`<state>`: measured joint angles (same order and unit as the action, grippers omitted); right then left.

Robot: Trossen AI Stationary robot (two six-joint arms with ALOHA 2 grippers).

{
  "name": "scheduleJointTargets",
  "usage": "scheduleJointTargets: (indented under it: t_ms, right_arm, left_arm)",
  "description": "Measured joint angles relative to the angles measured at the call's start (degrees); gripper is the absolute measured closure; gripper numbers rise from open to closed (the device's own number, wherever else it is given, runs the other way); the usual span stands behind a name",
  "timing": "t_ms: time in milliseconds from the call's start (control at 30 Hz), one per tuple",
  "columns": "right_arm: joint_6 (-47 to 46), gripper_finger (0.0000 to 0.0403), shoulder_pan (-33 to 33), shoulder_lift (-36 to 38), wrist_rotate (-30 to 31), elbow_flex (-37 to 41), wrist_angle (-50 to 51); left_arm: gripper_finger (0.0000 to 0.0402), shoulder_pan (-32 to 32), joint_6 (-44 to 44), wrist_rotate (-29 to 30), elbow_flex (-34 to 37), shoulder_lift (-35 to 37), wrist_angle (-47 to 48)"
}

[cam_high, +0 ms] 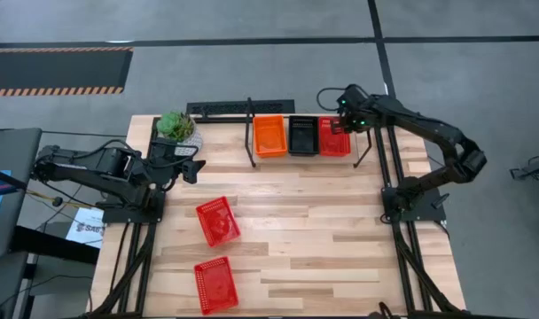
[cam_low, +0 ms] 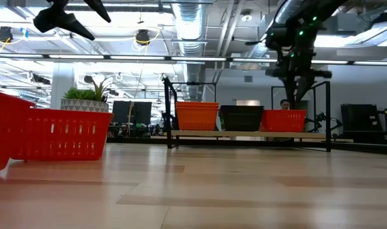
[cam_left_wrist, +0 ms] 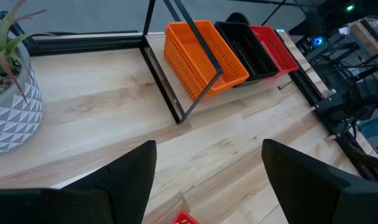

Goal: Stack baskets on shelf by color
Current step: Stack the top red bin on top of the other red bin on the shelf

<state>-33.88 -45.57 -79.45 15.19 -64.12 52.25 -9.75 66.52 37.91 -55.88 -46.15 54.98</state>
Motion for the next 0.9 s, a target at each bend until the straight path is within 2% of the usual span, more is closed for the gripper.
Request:
scheduleJointTargets:
  t_ms: [167,300,400,533,733,900]
  right_arm:
    - [0.08,0.0262,0.97,4.93,-0.20,-4.86,-0.11]
    - [0.95,0.0264,4.61,7.14,-1.76,-10.35,-0.71]
    - [1.04,0.0263,9.40,7.30,-3.27,-14.06,-1.10]
    - [0.93,0.0262,19.23,6.67,-5.19,-15.85,-4.66]
    - [-4.00,0.0269,34.77,0.93,-5.04,-15.84,-12.41]
    - [-6.63,0.0273,43.06,-7.94,-5.02,-15.82,-22.00]
  left_arm:
    - [0.0123,-0.01,0.26,-0.22,0.00,0.02,0.00]
    - [0.0123,0.01,0.59,-0.59,0.00,0.02,0.00]
    - [0.0123,0.01,0.59,-0.63,0.00,0.02,0.00]
    - [0.0123,0.02,0.59,-1.48,0.00,0.02,0.00]
    - [0.0123,0.02,0.31,-4.54,0.00,-0.01,-0.02]
    - [0.0123,0.02,-1.49,-6.78,0.00,0.01,0.03]
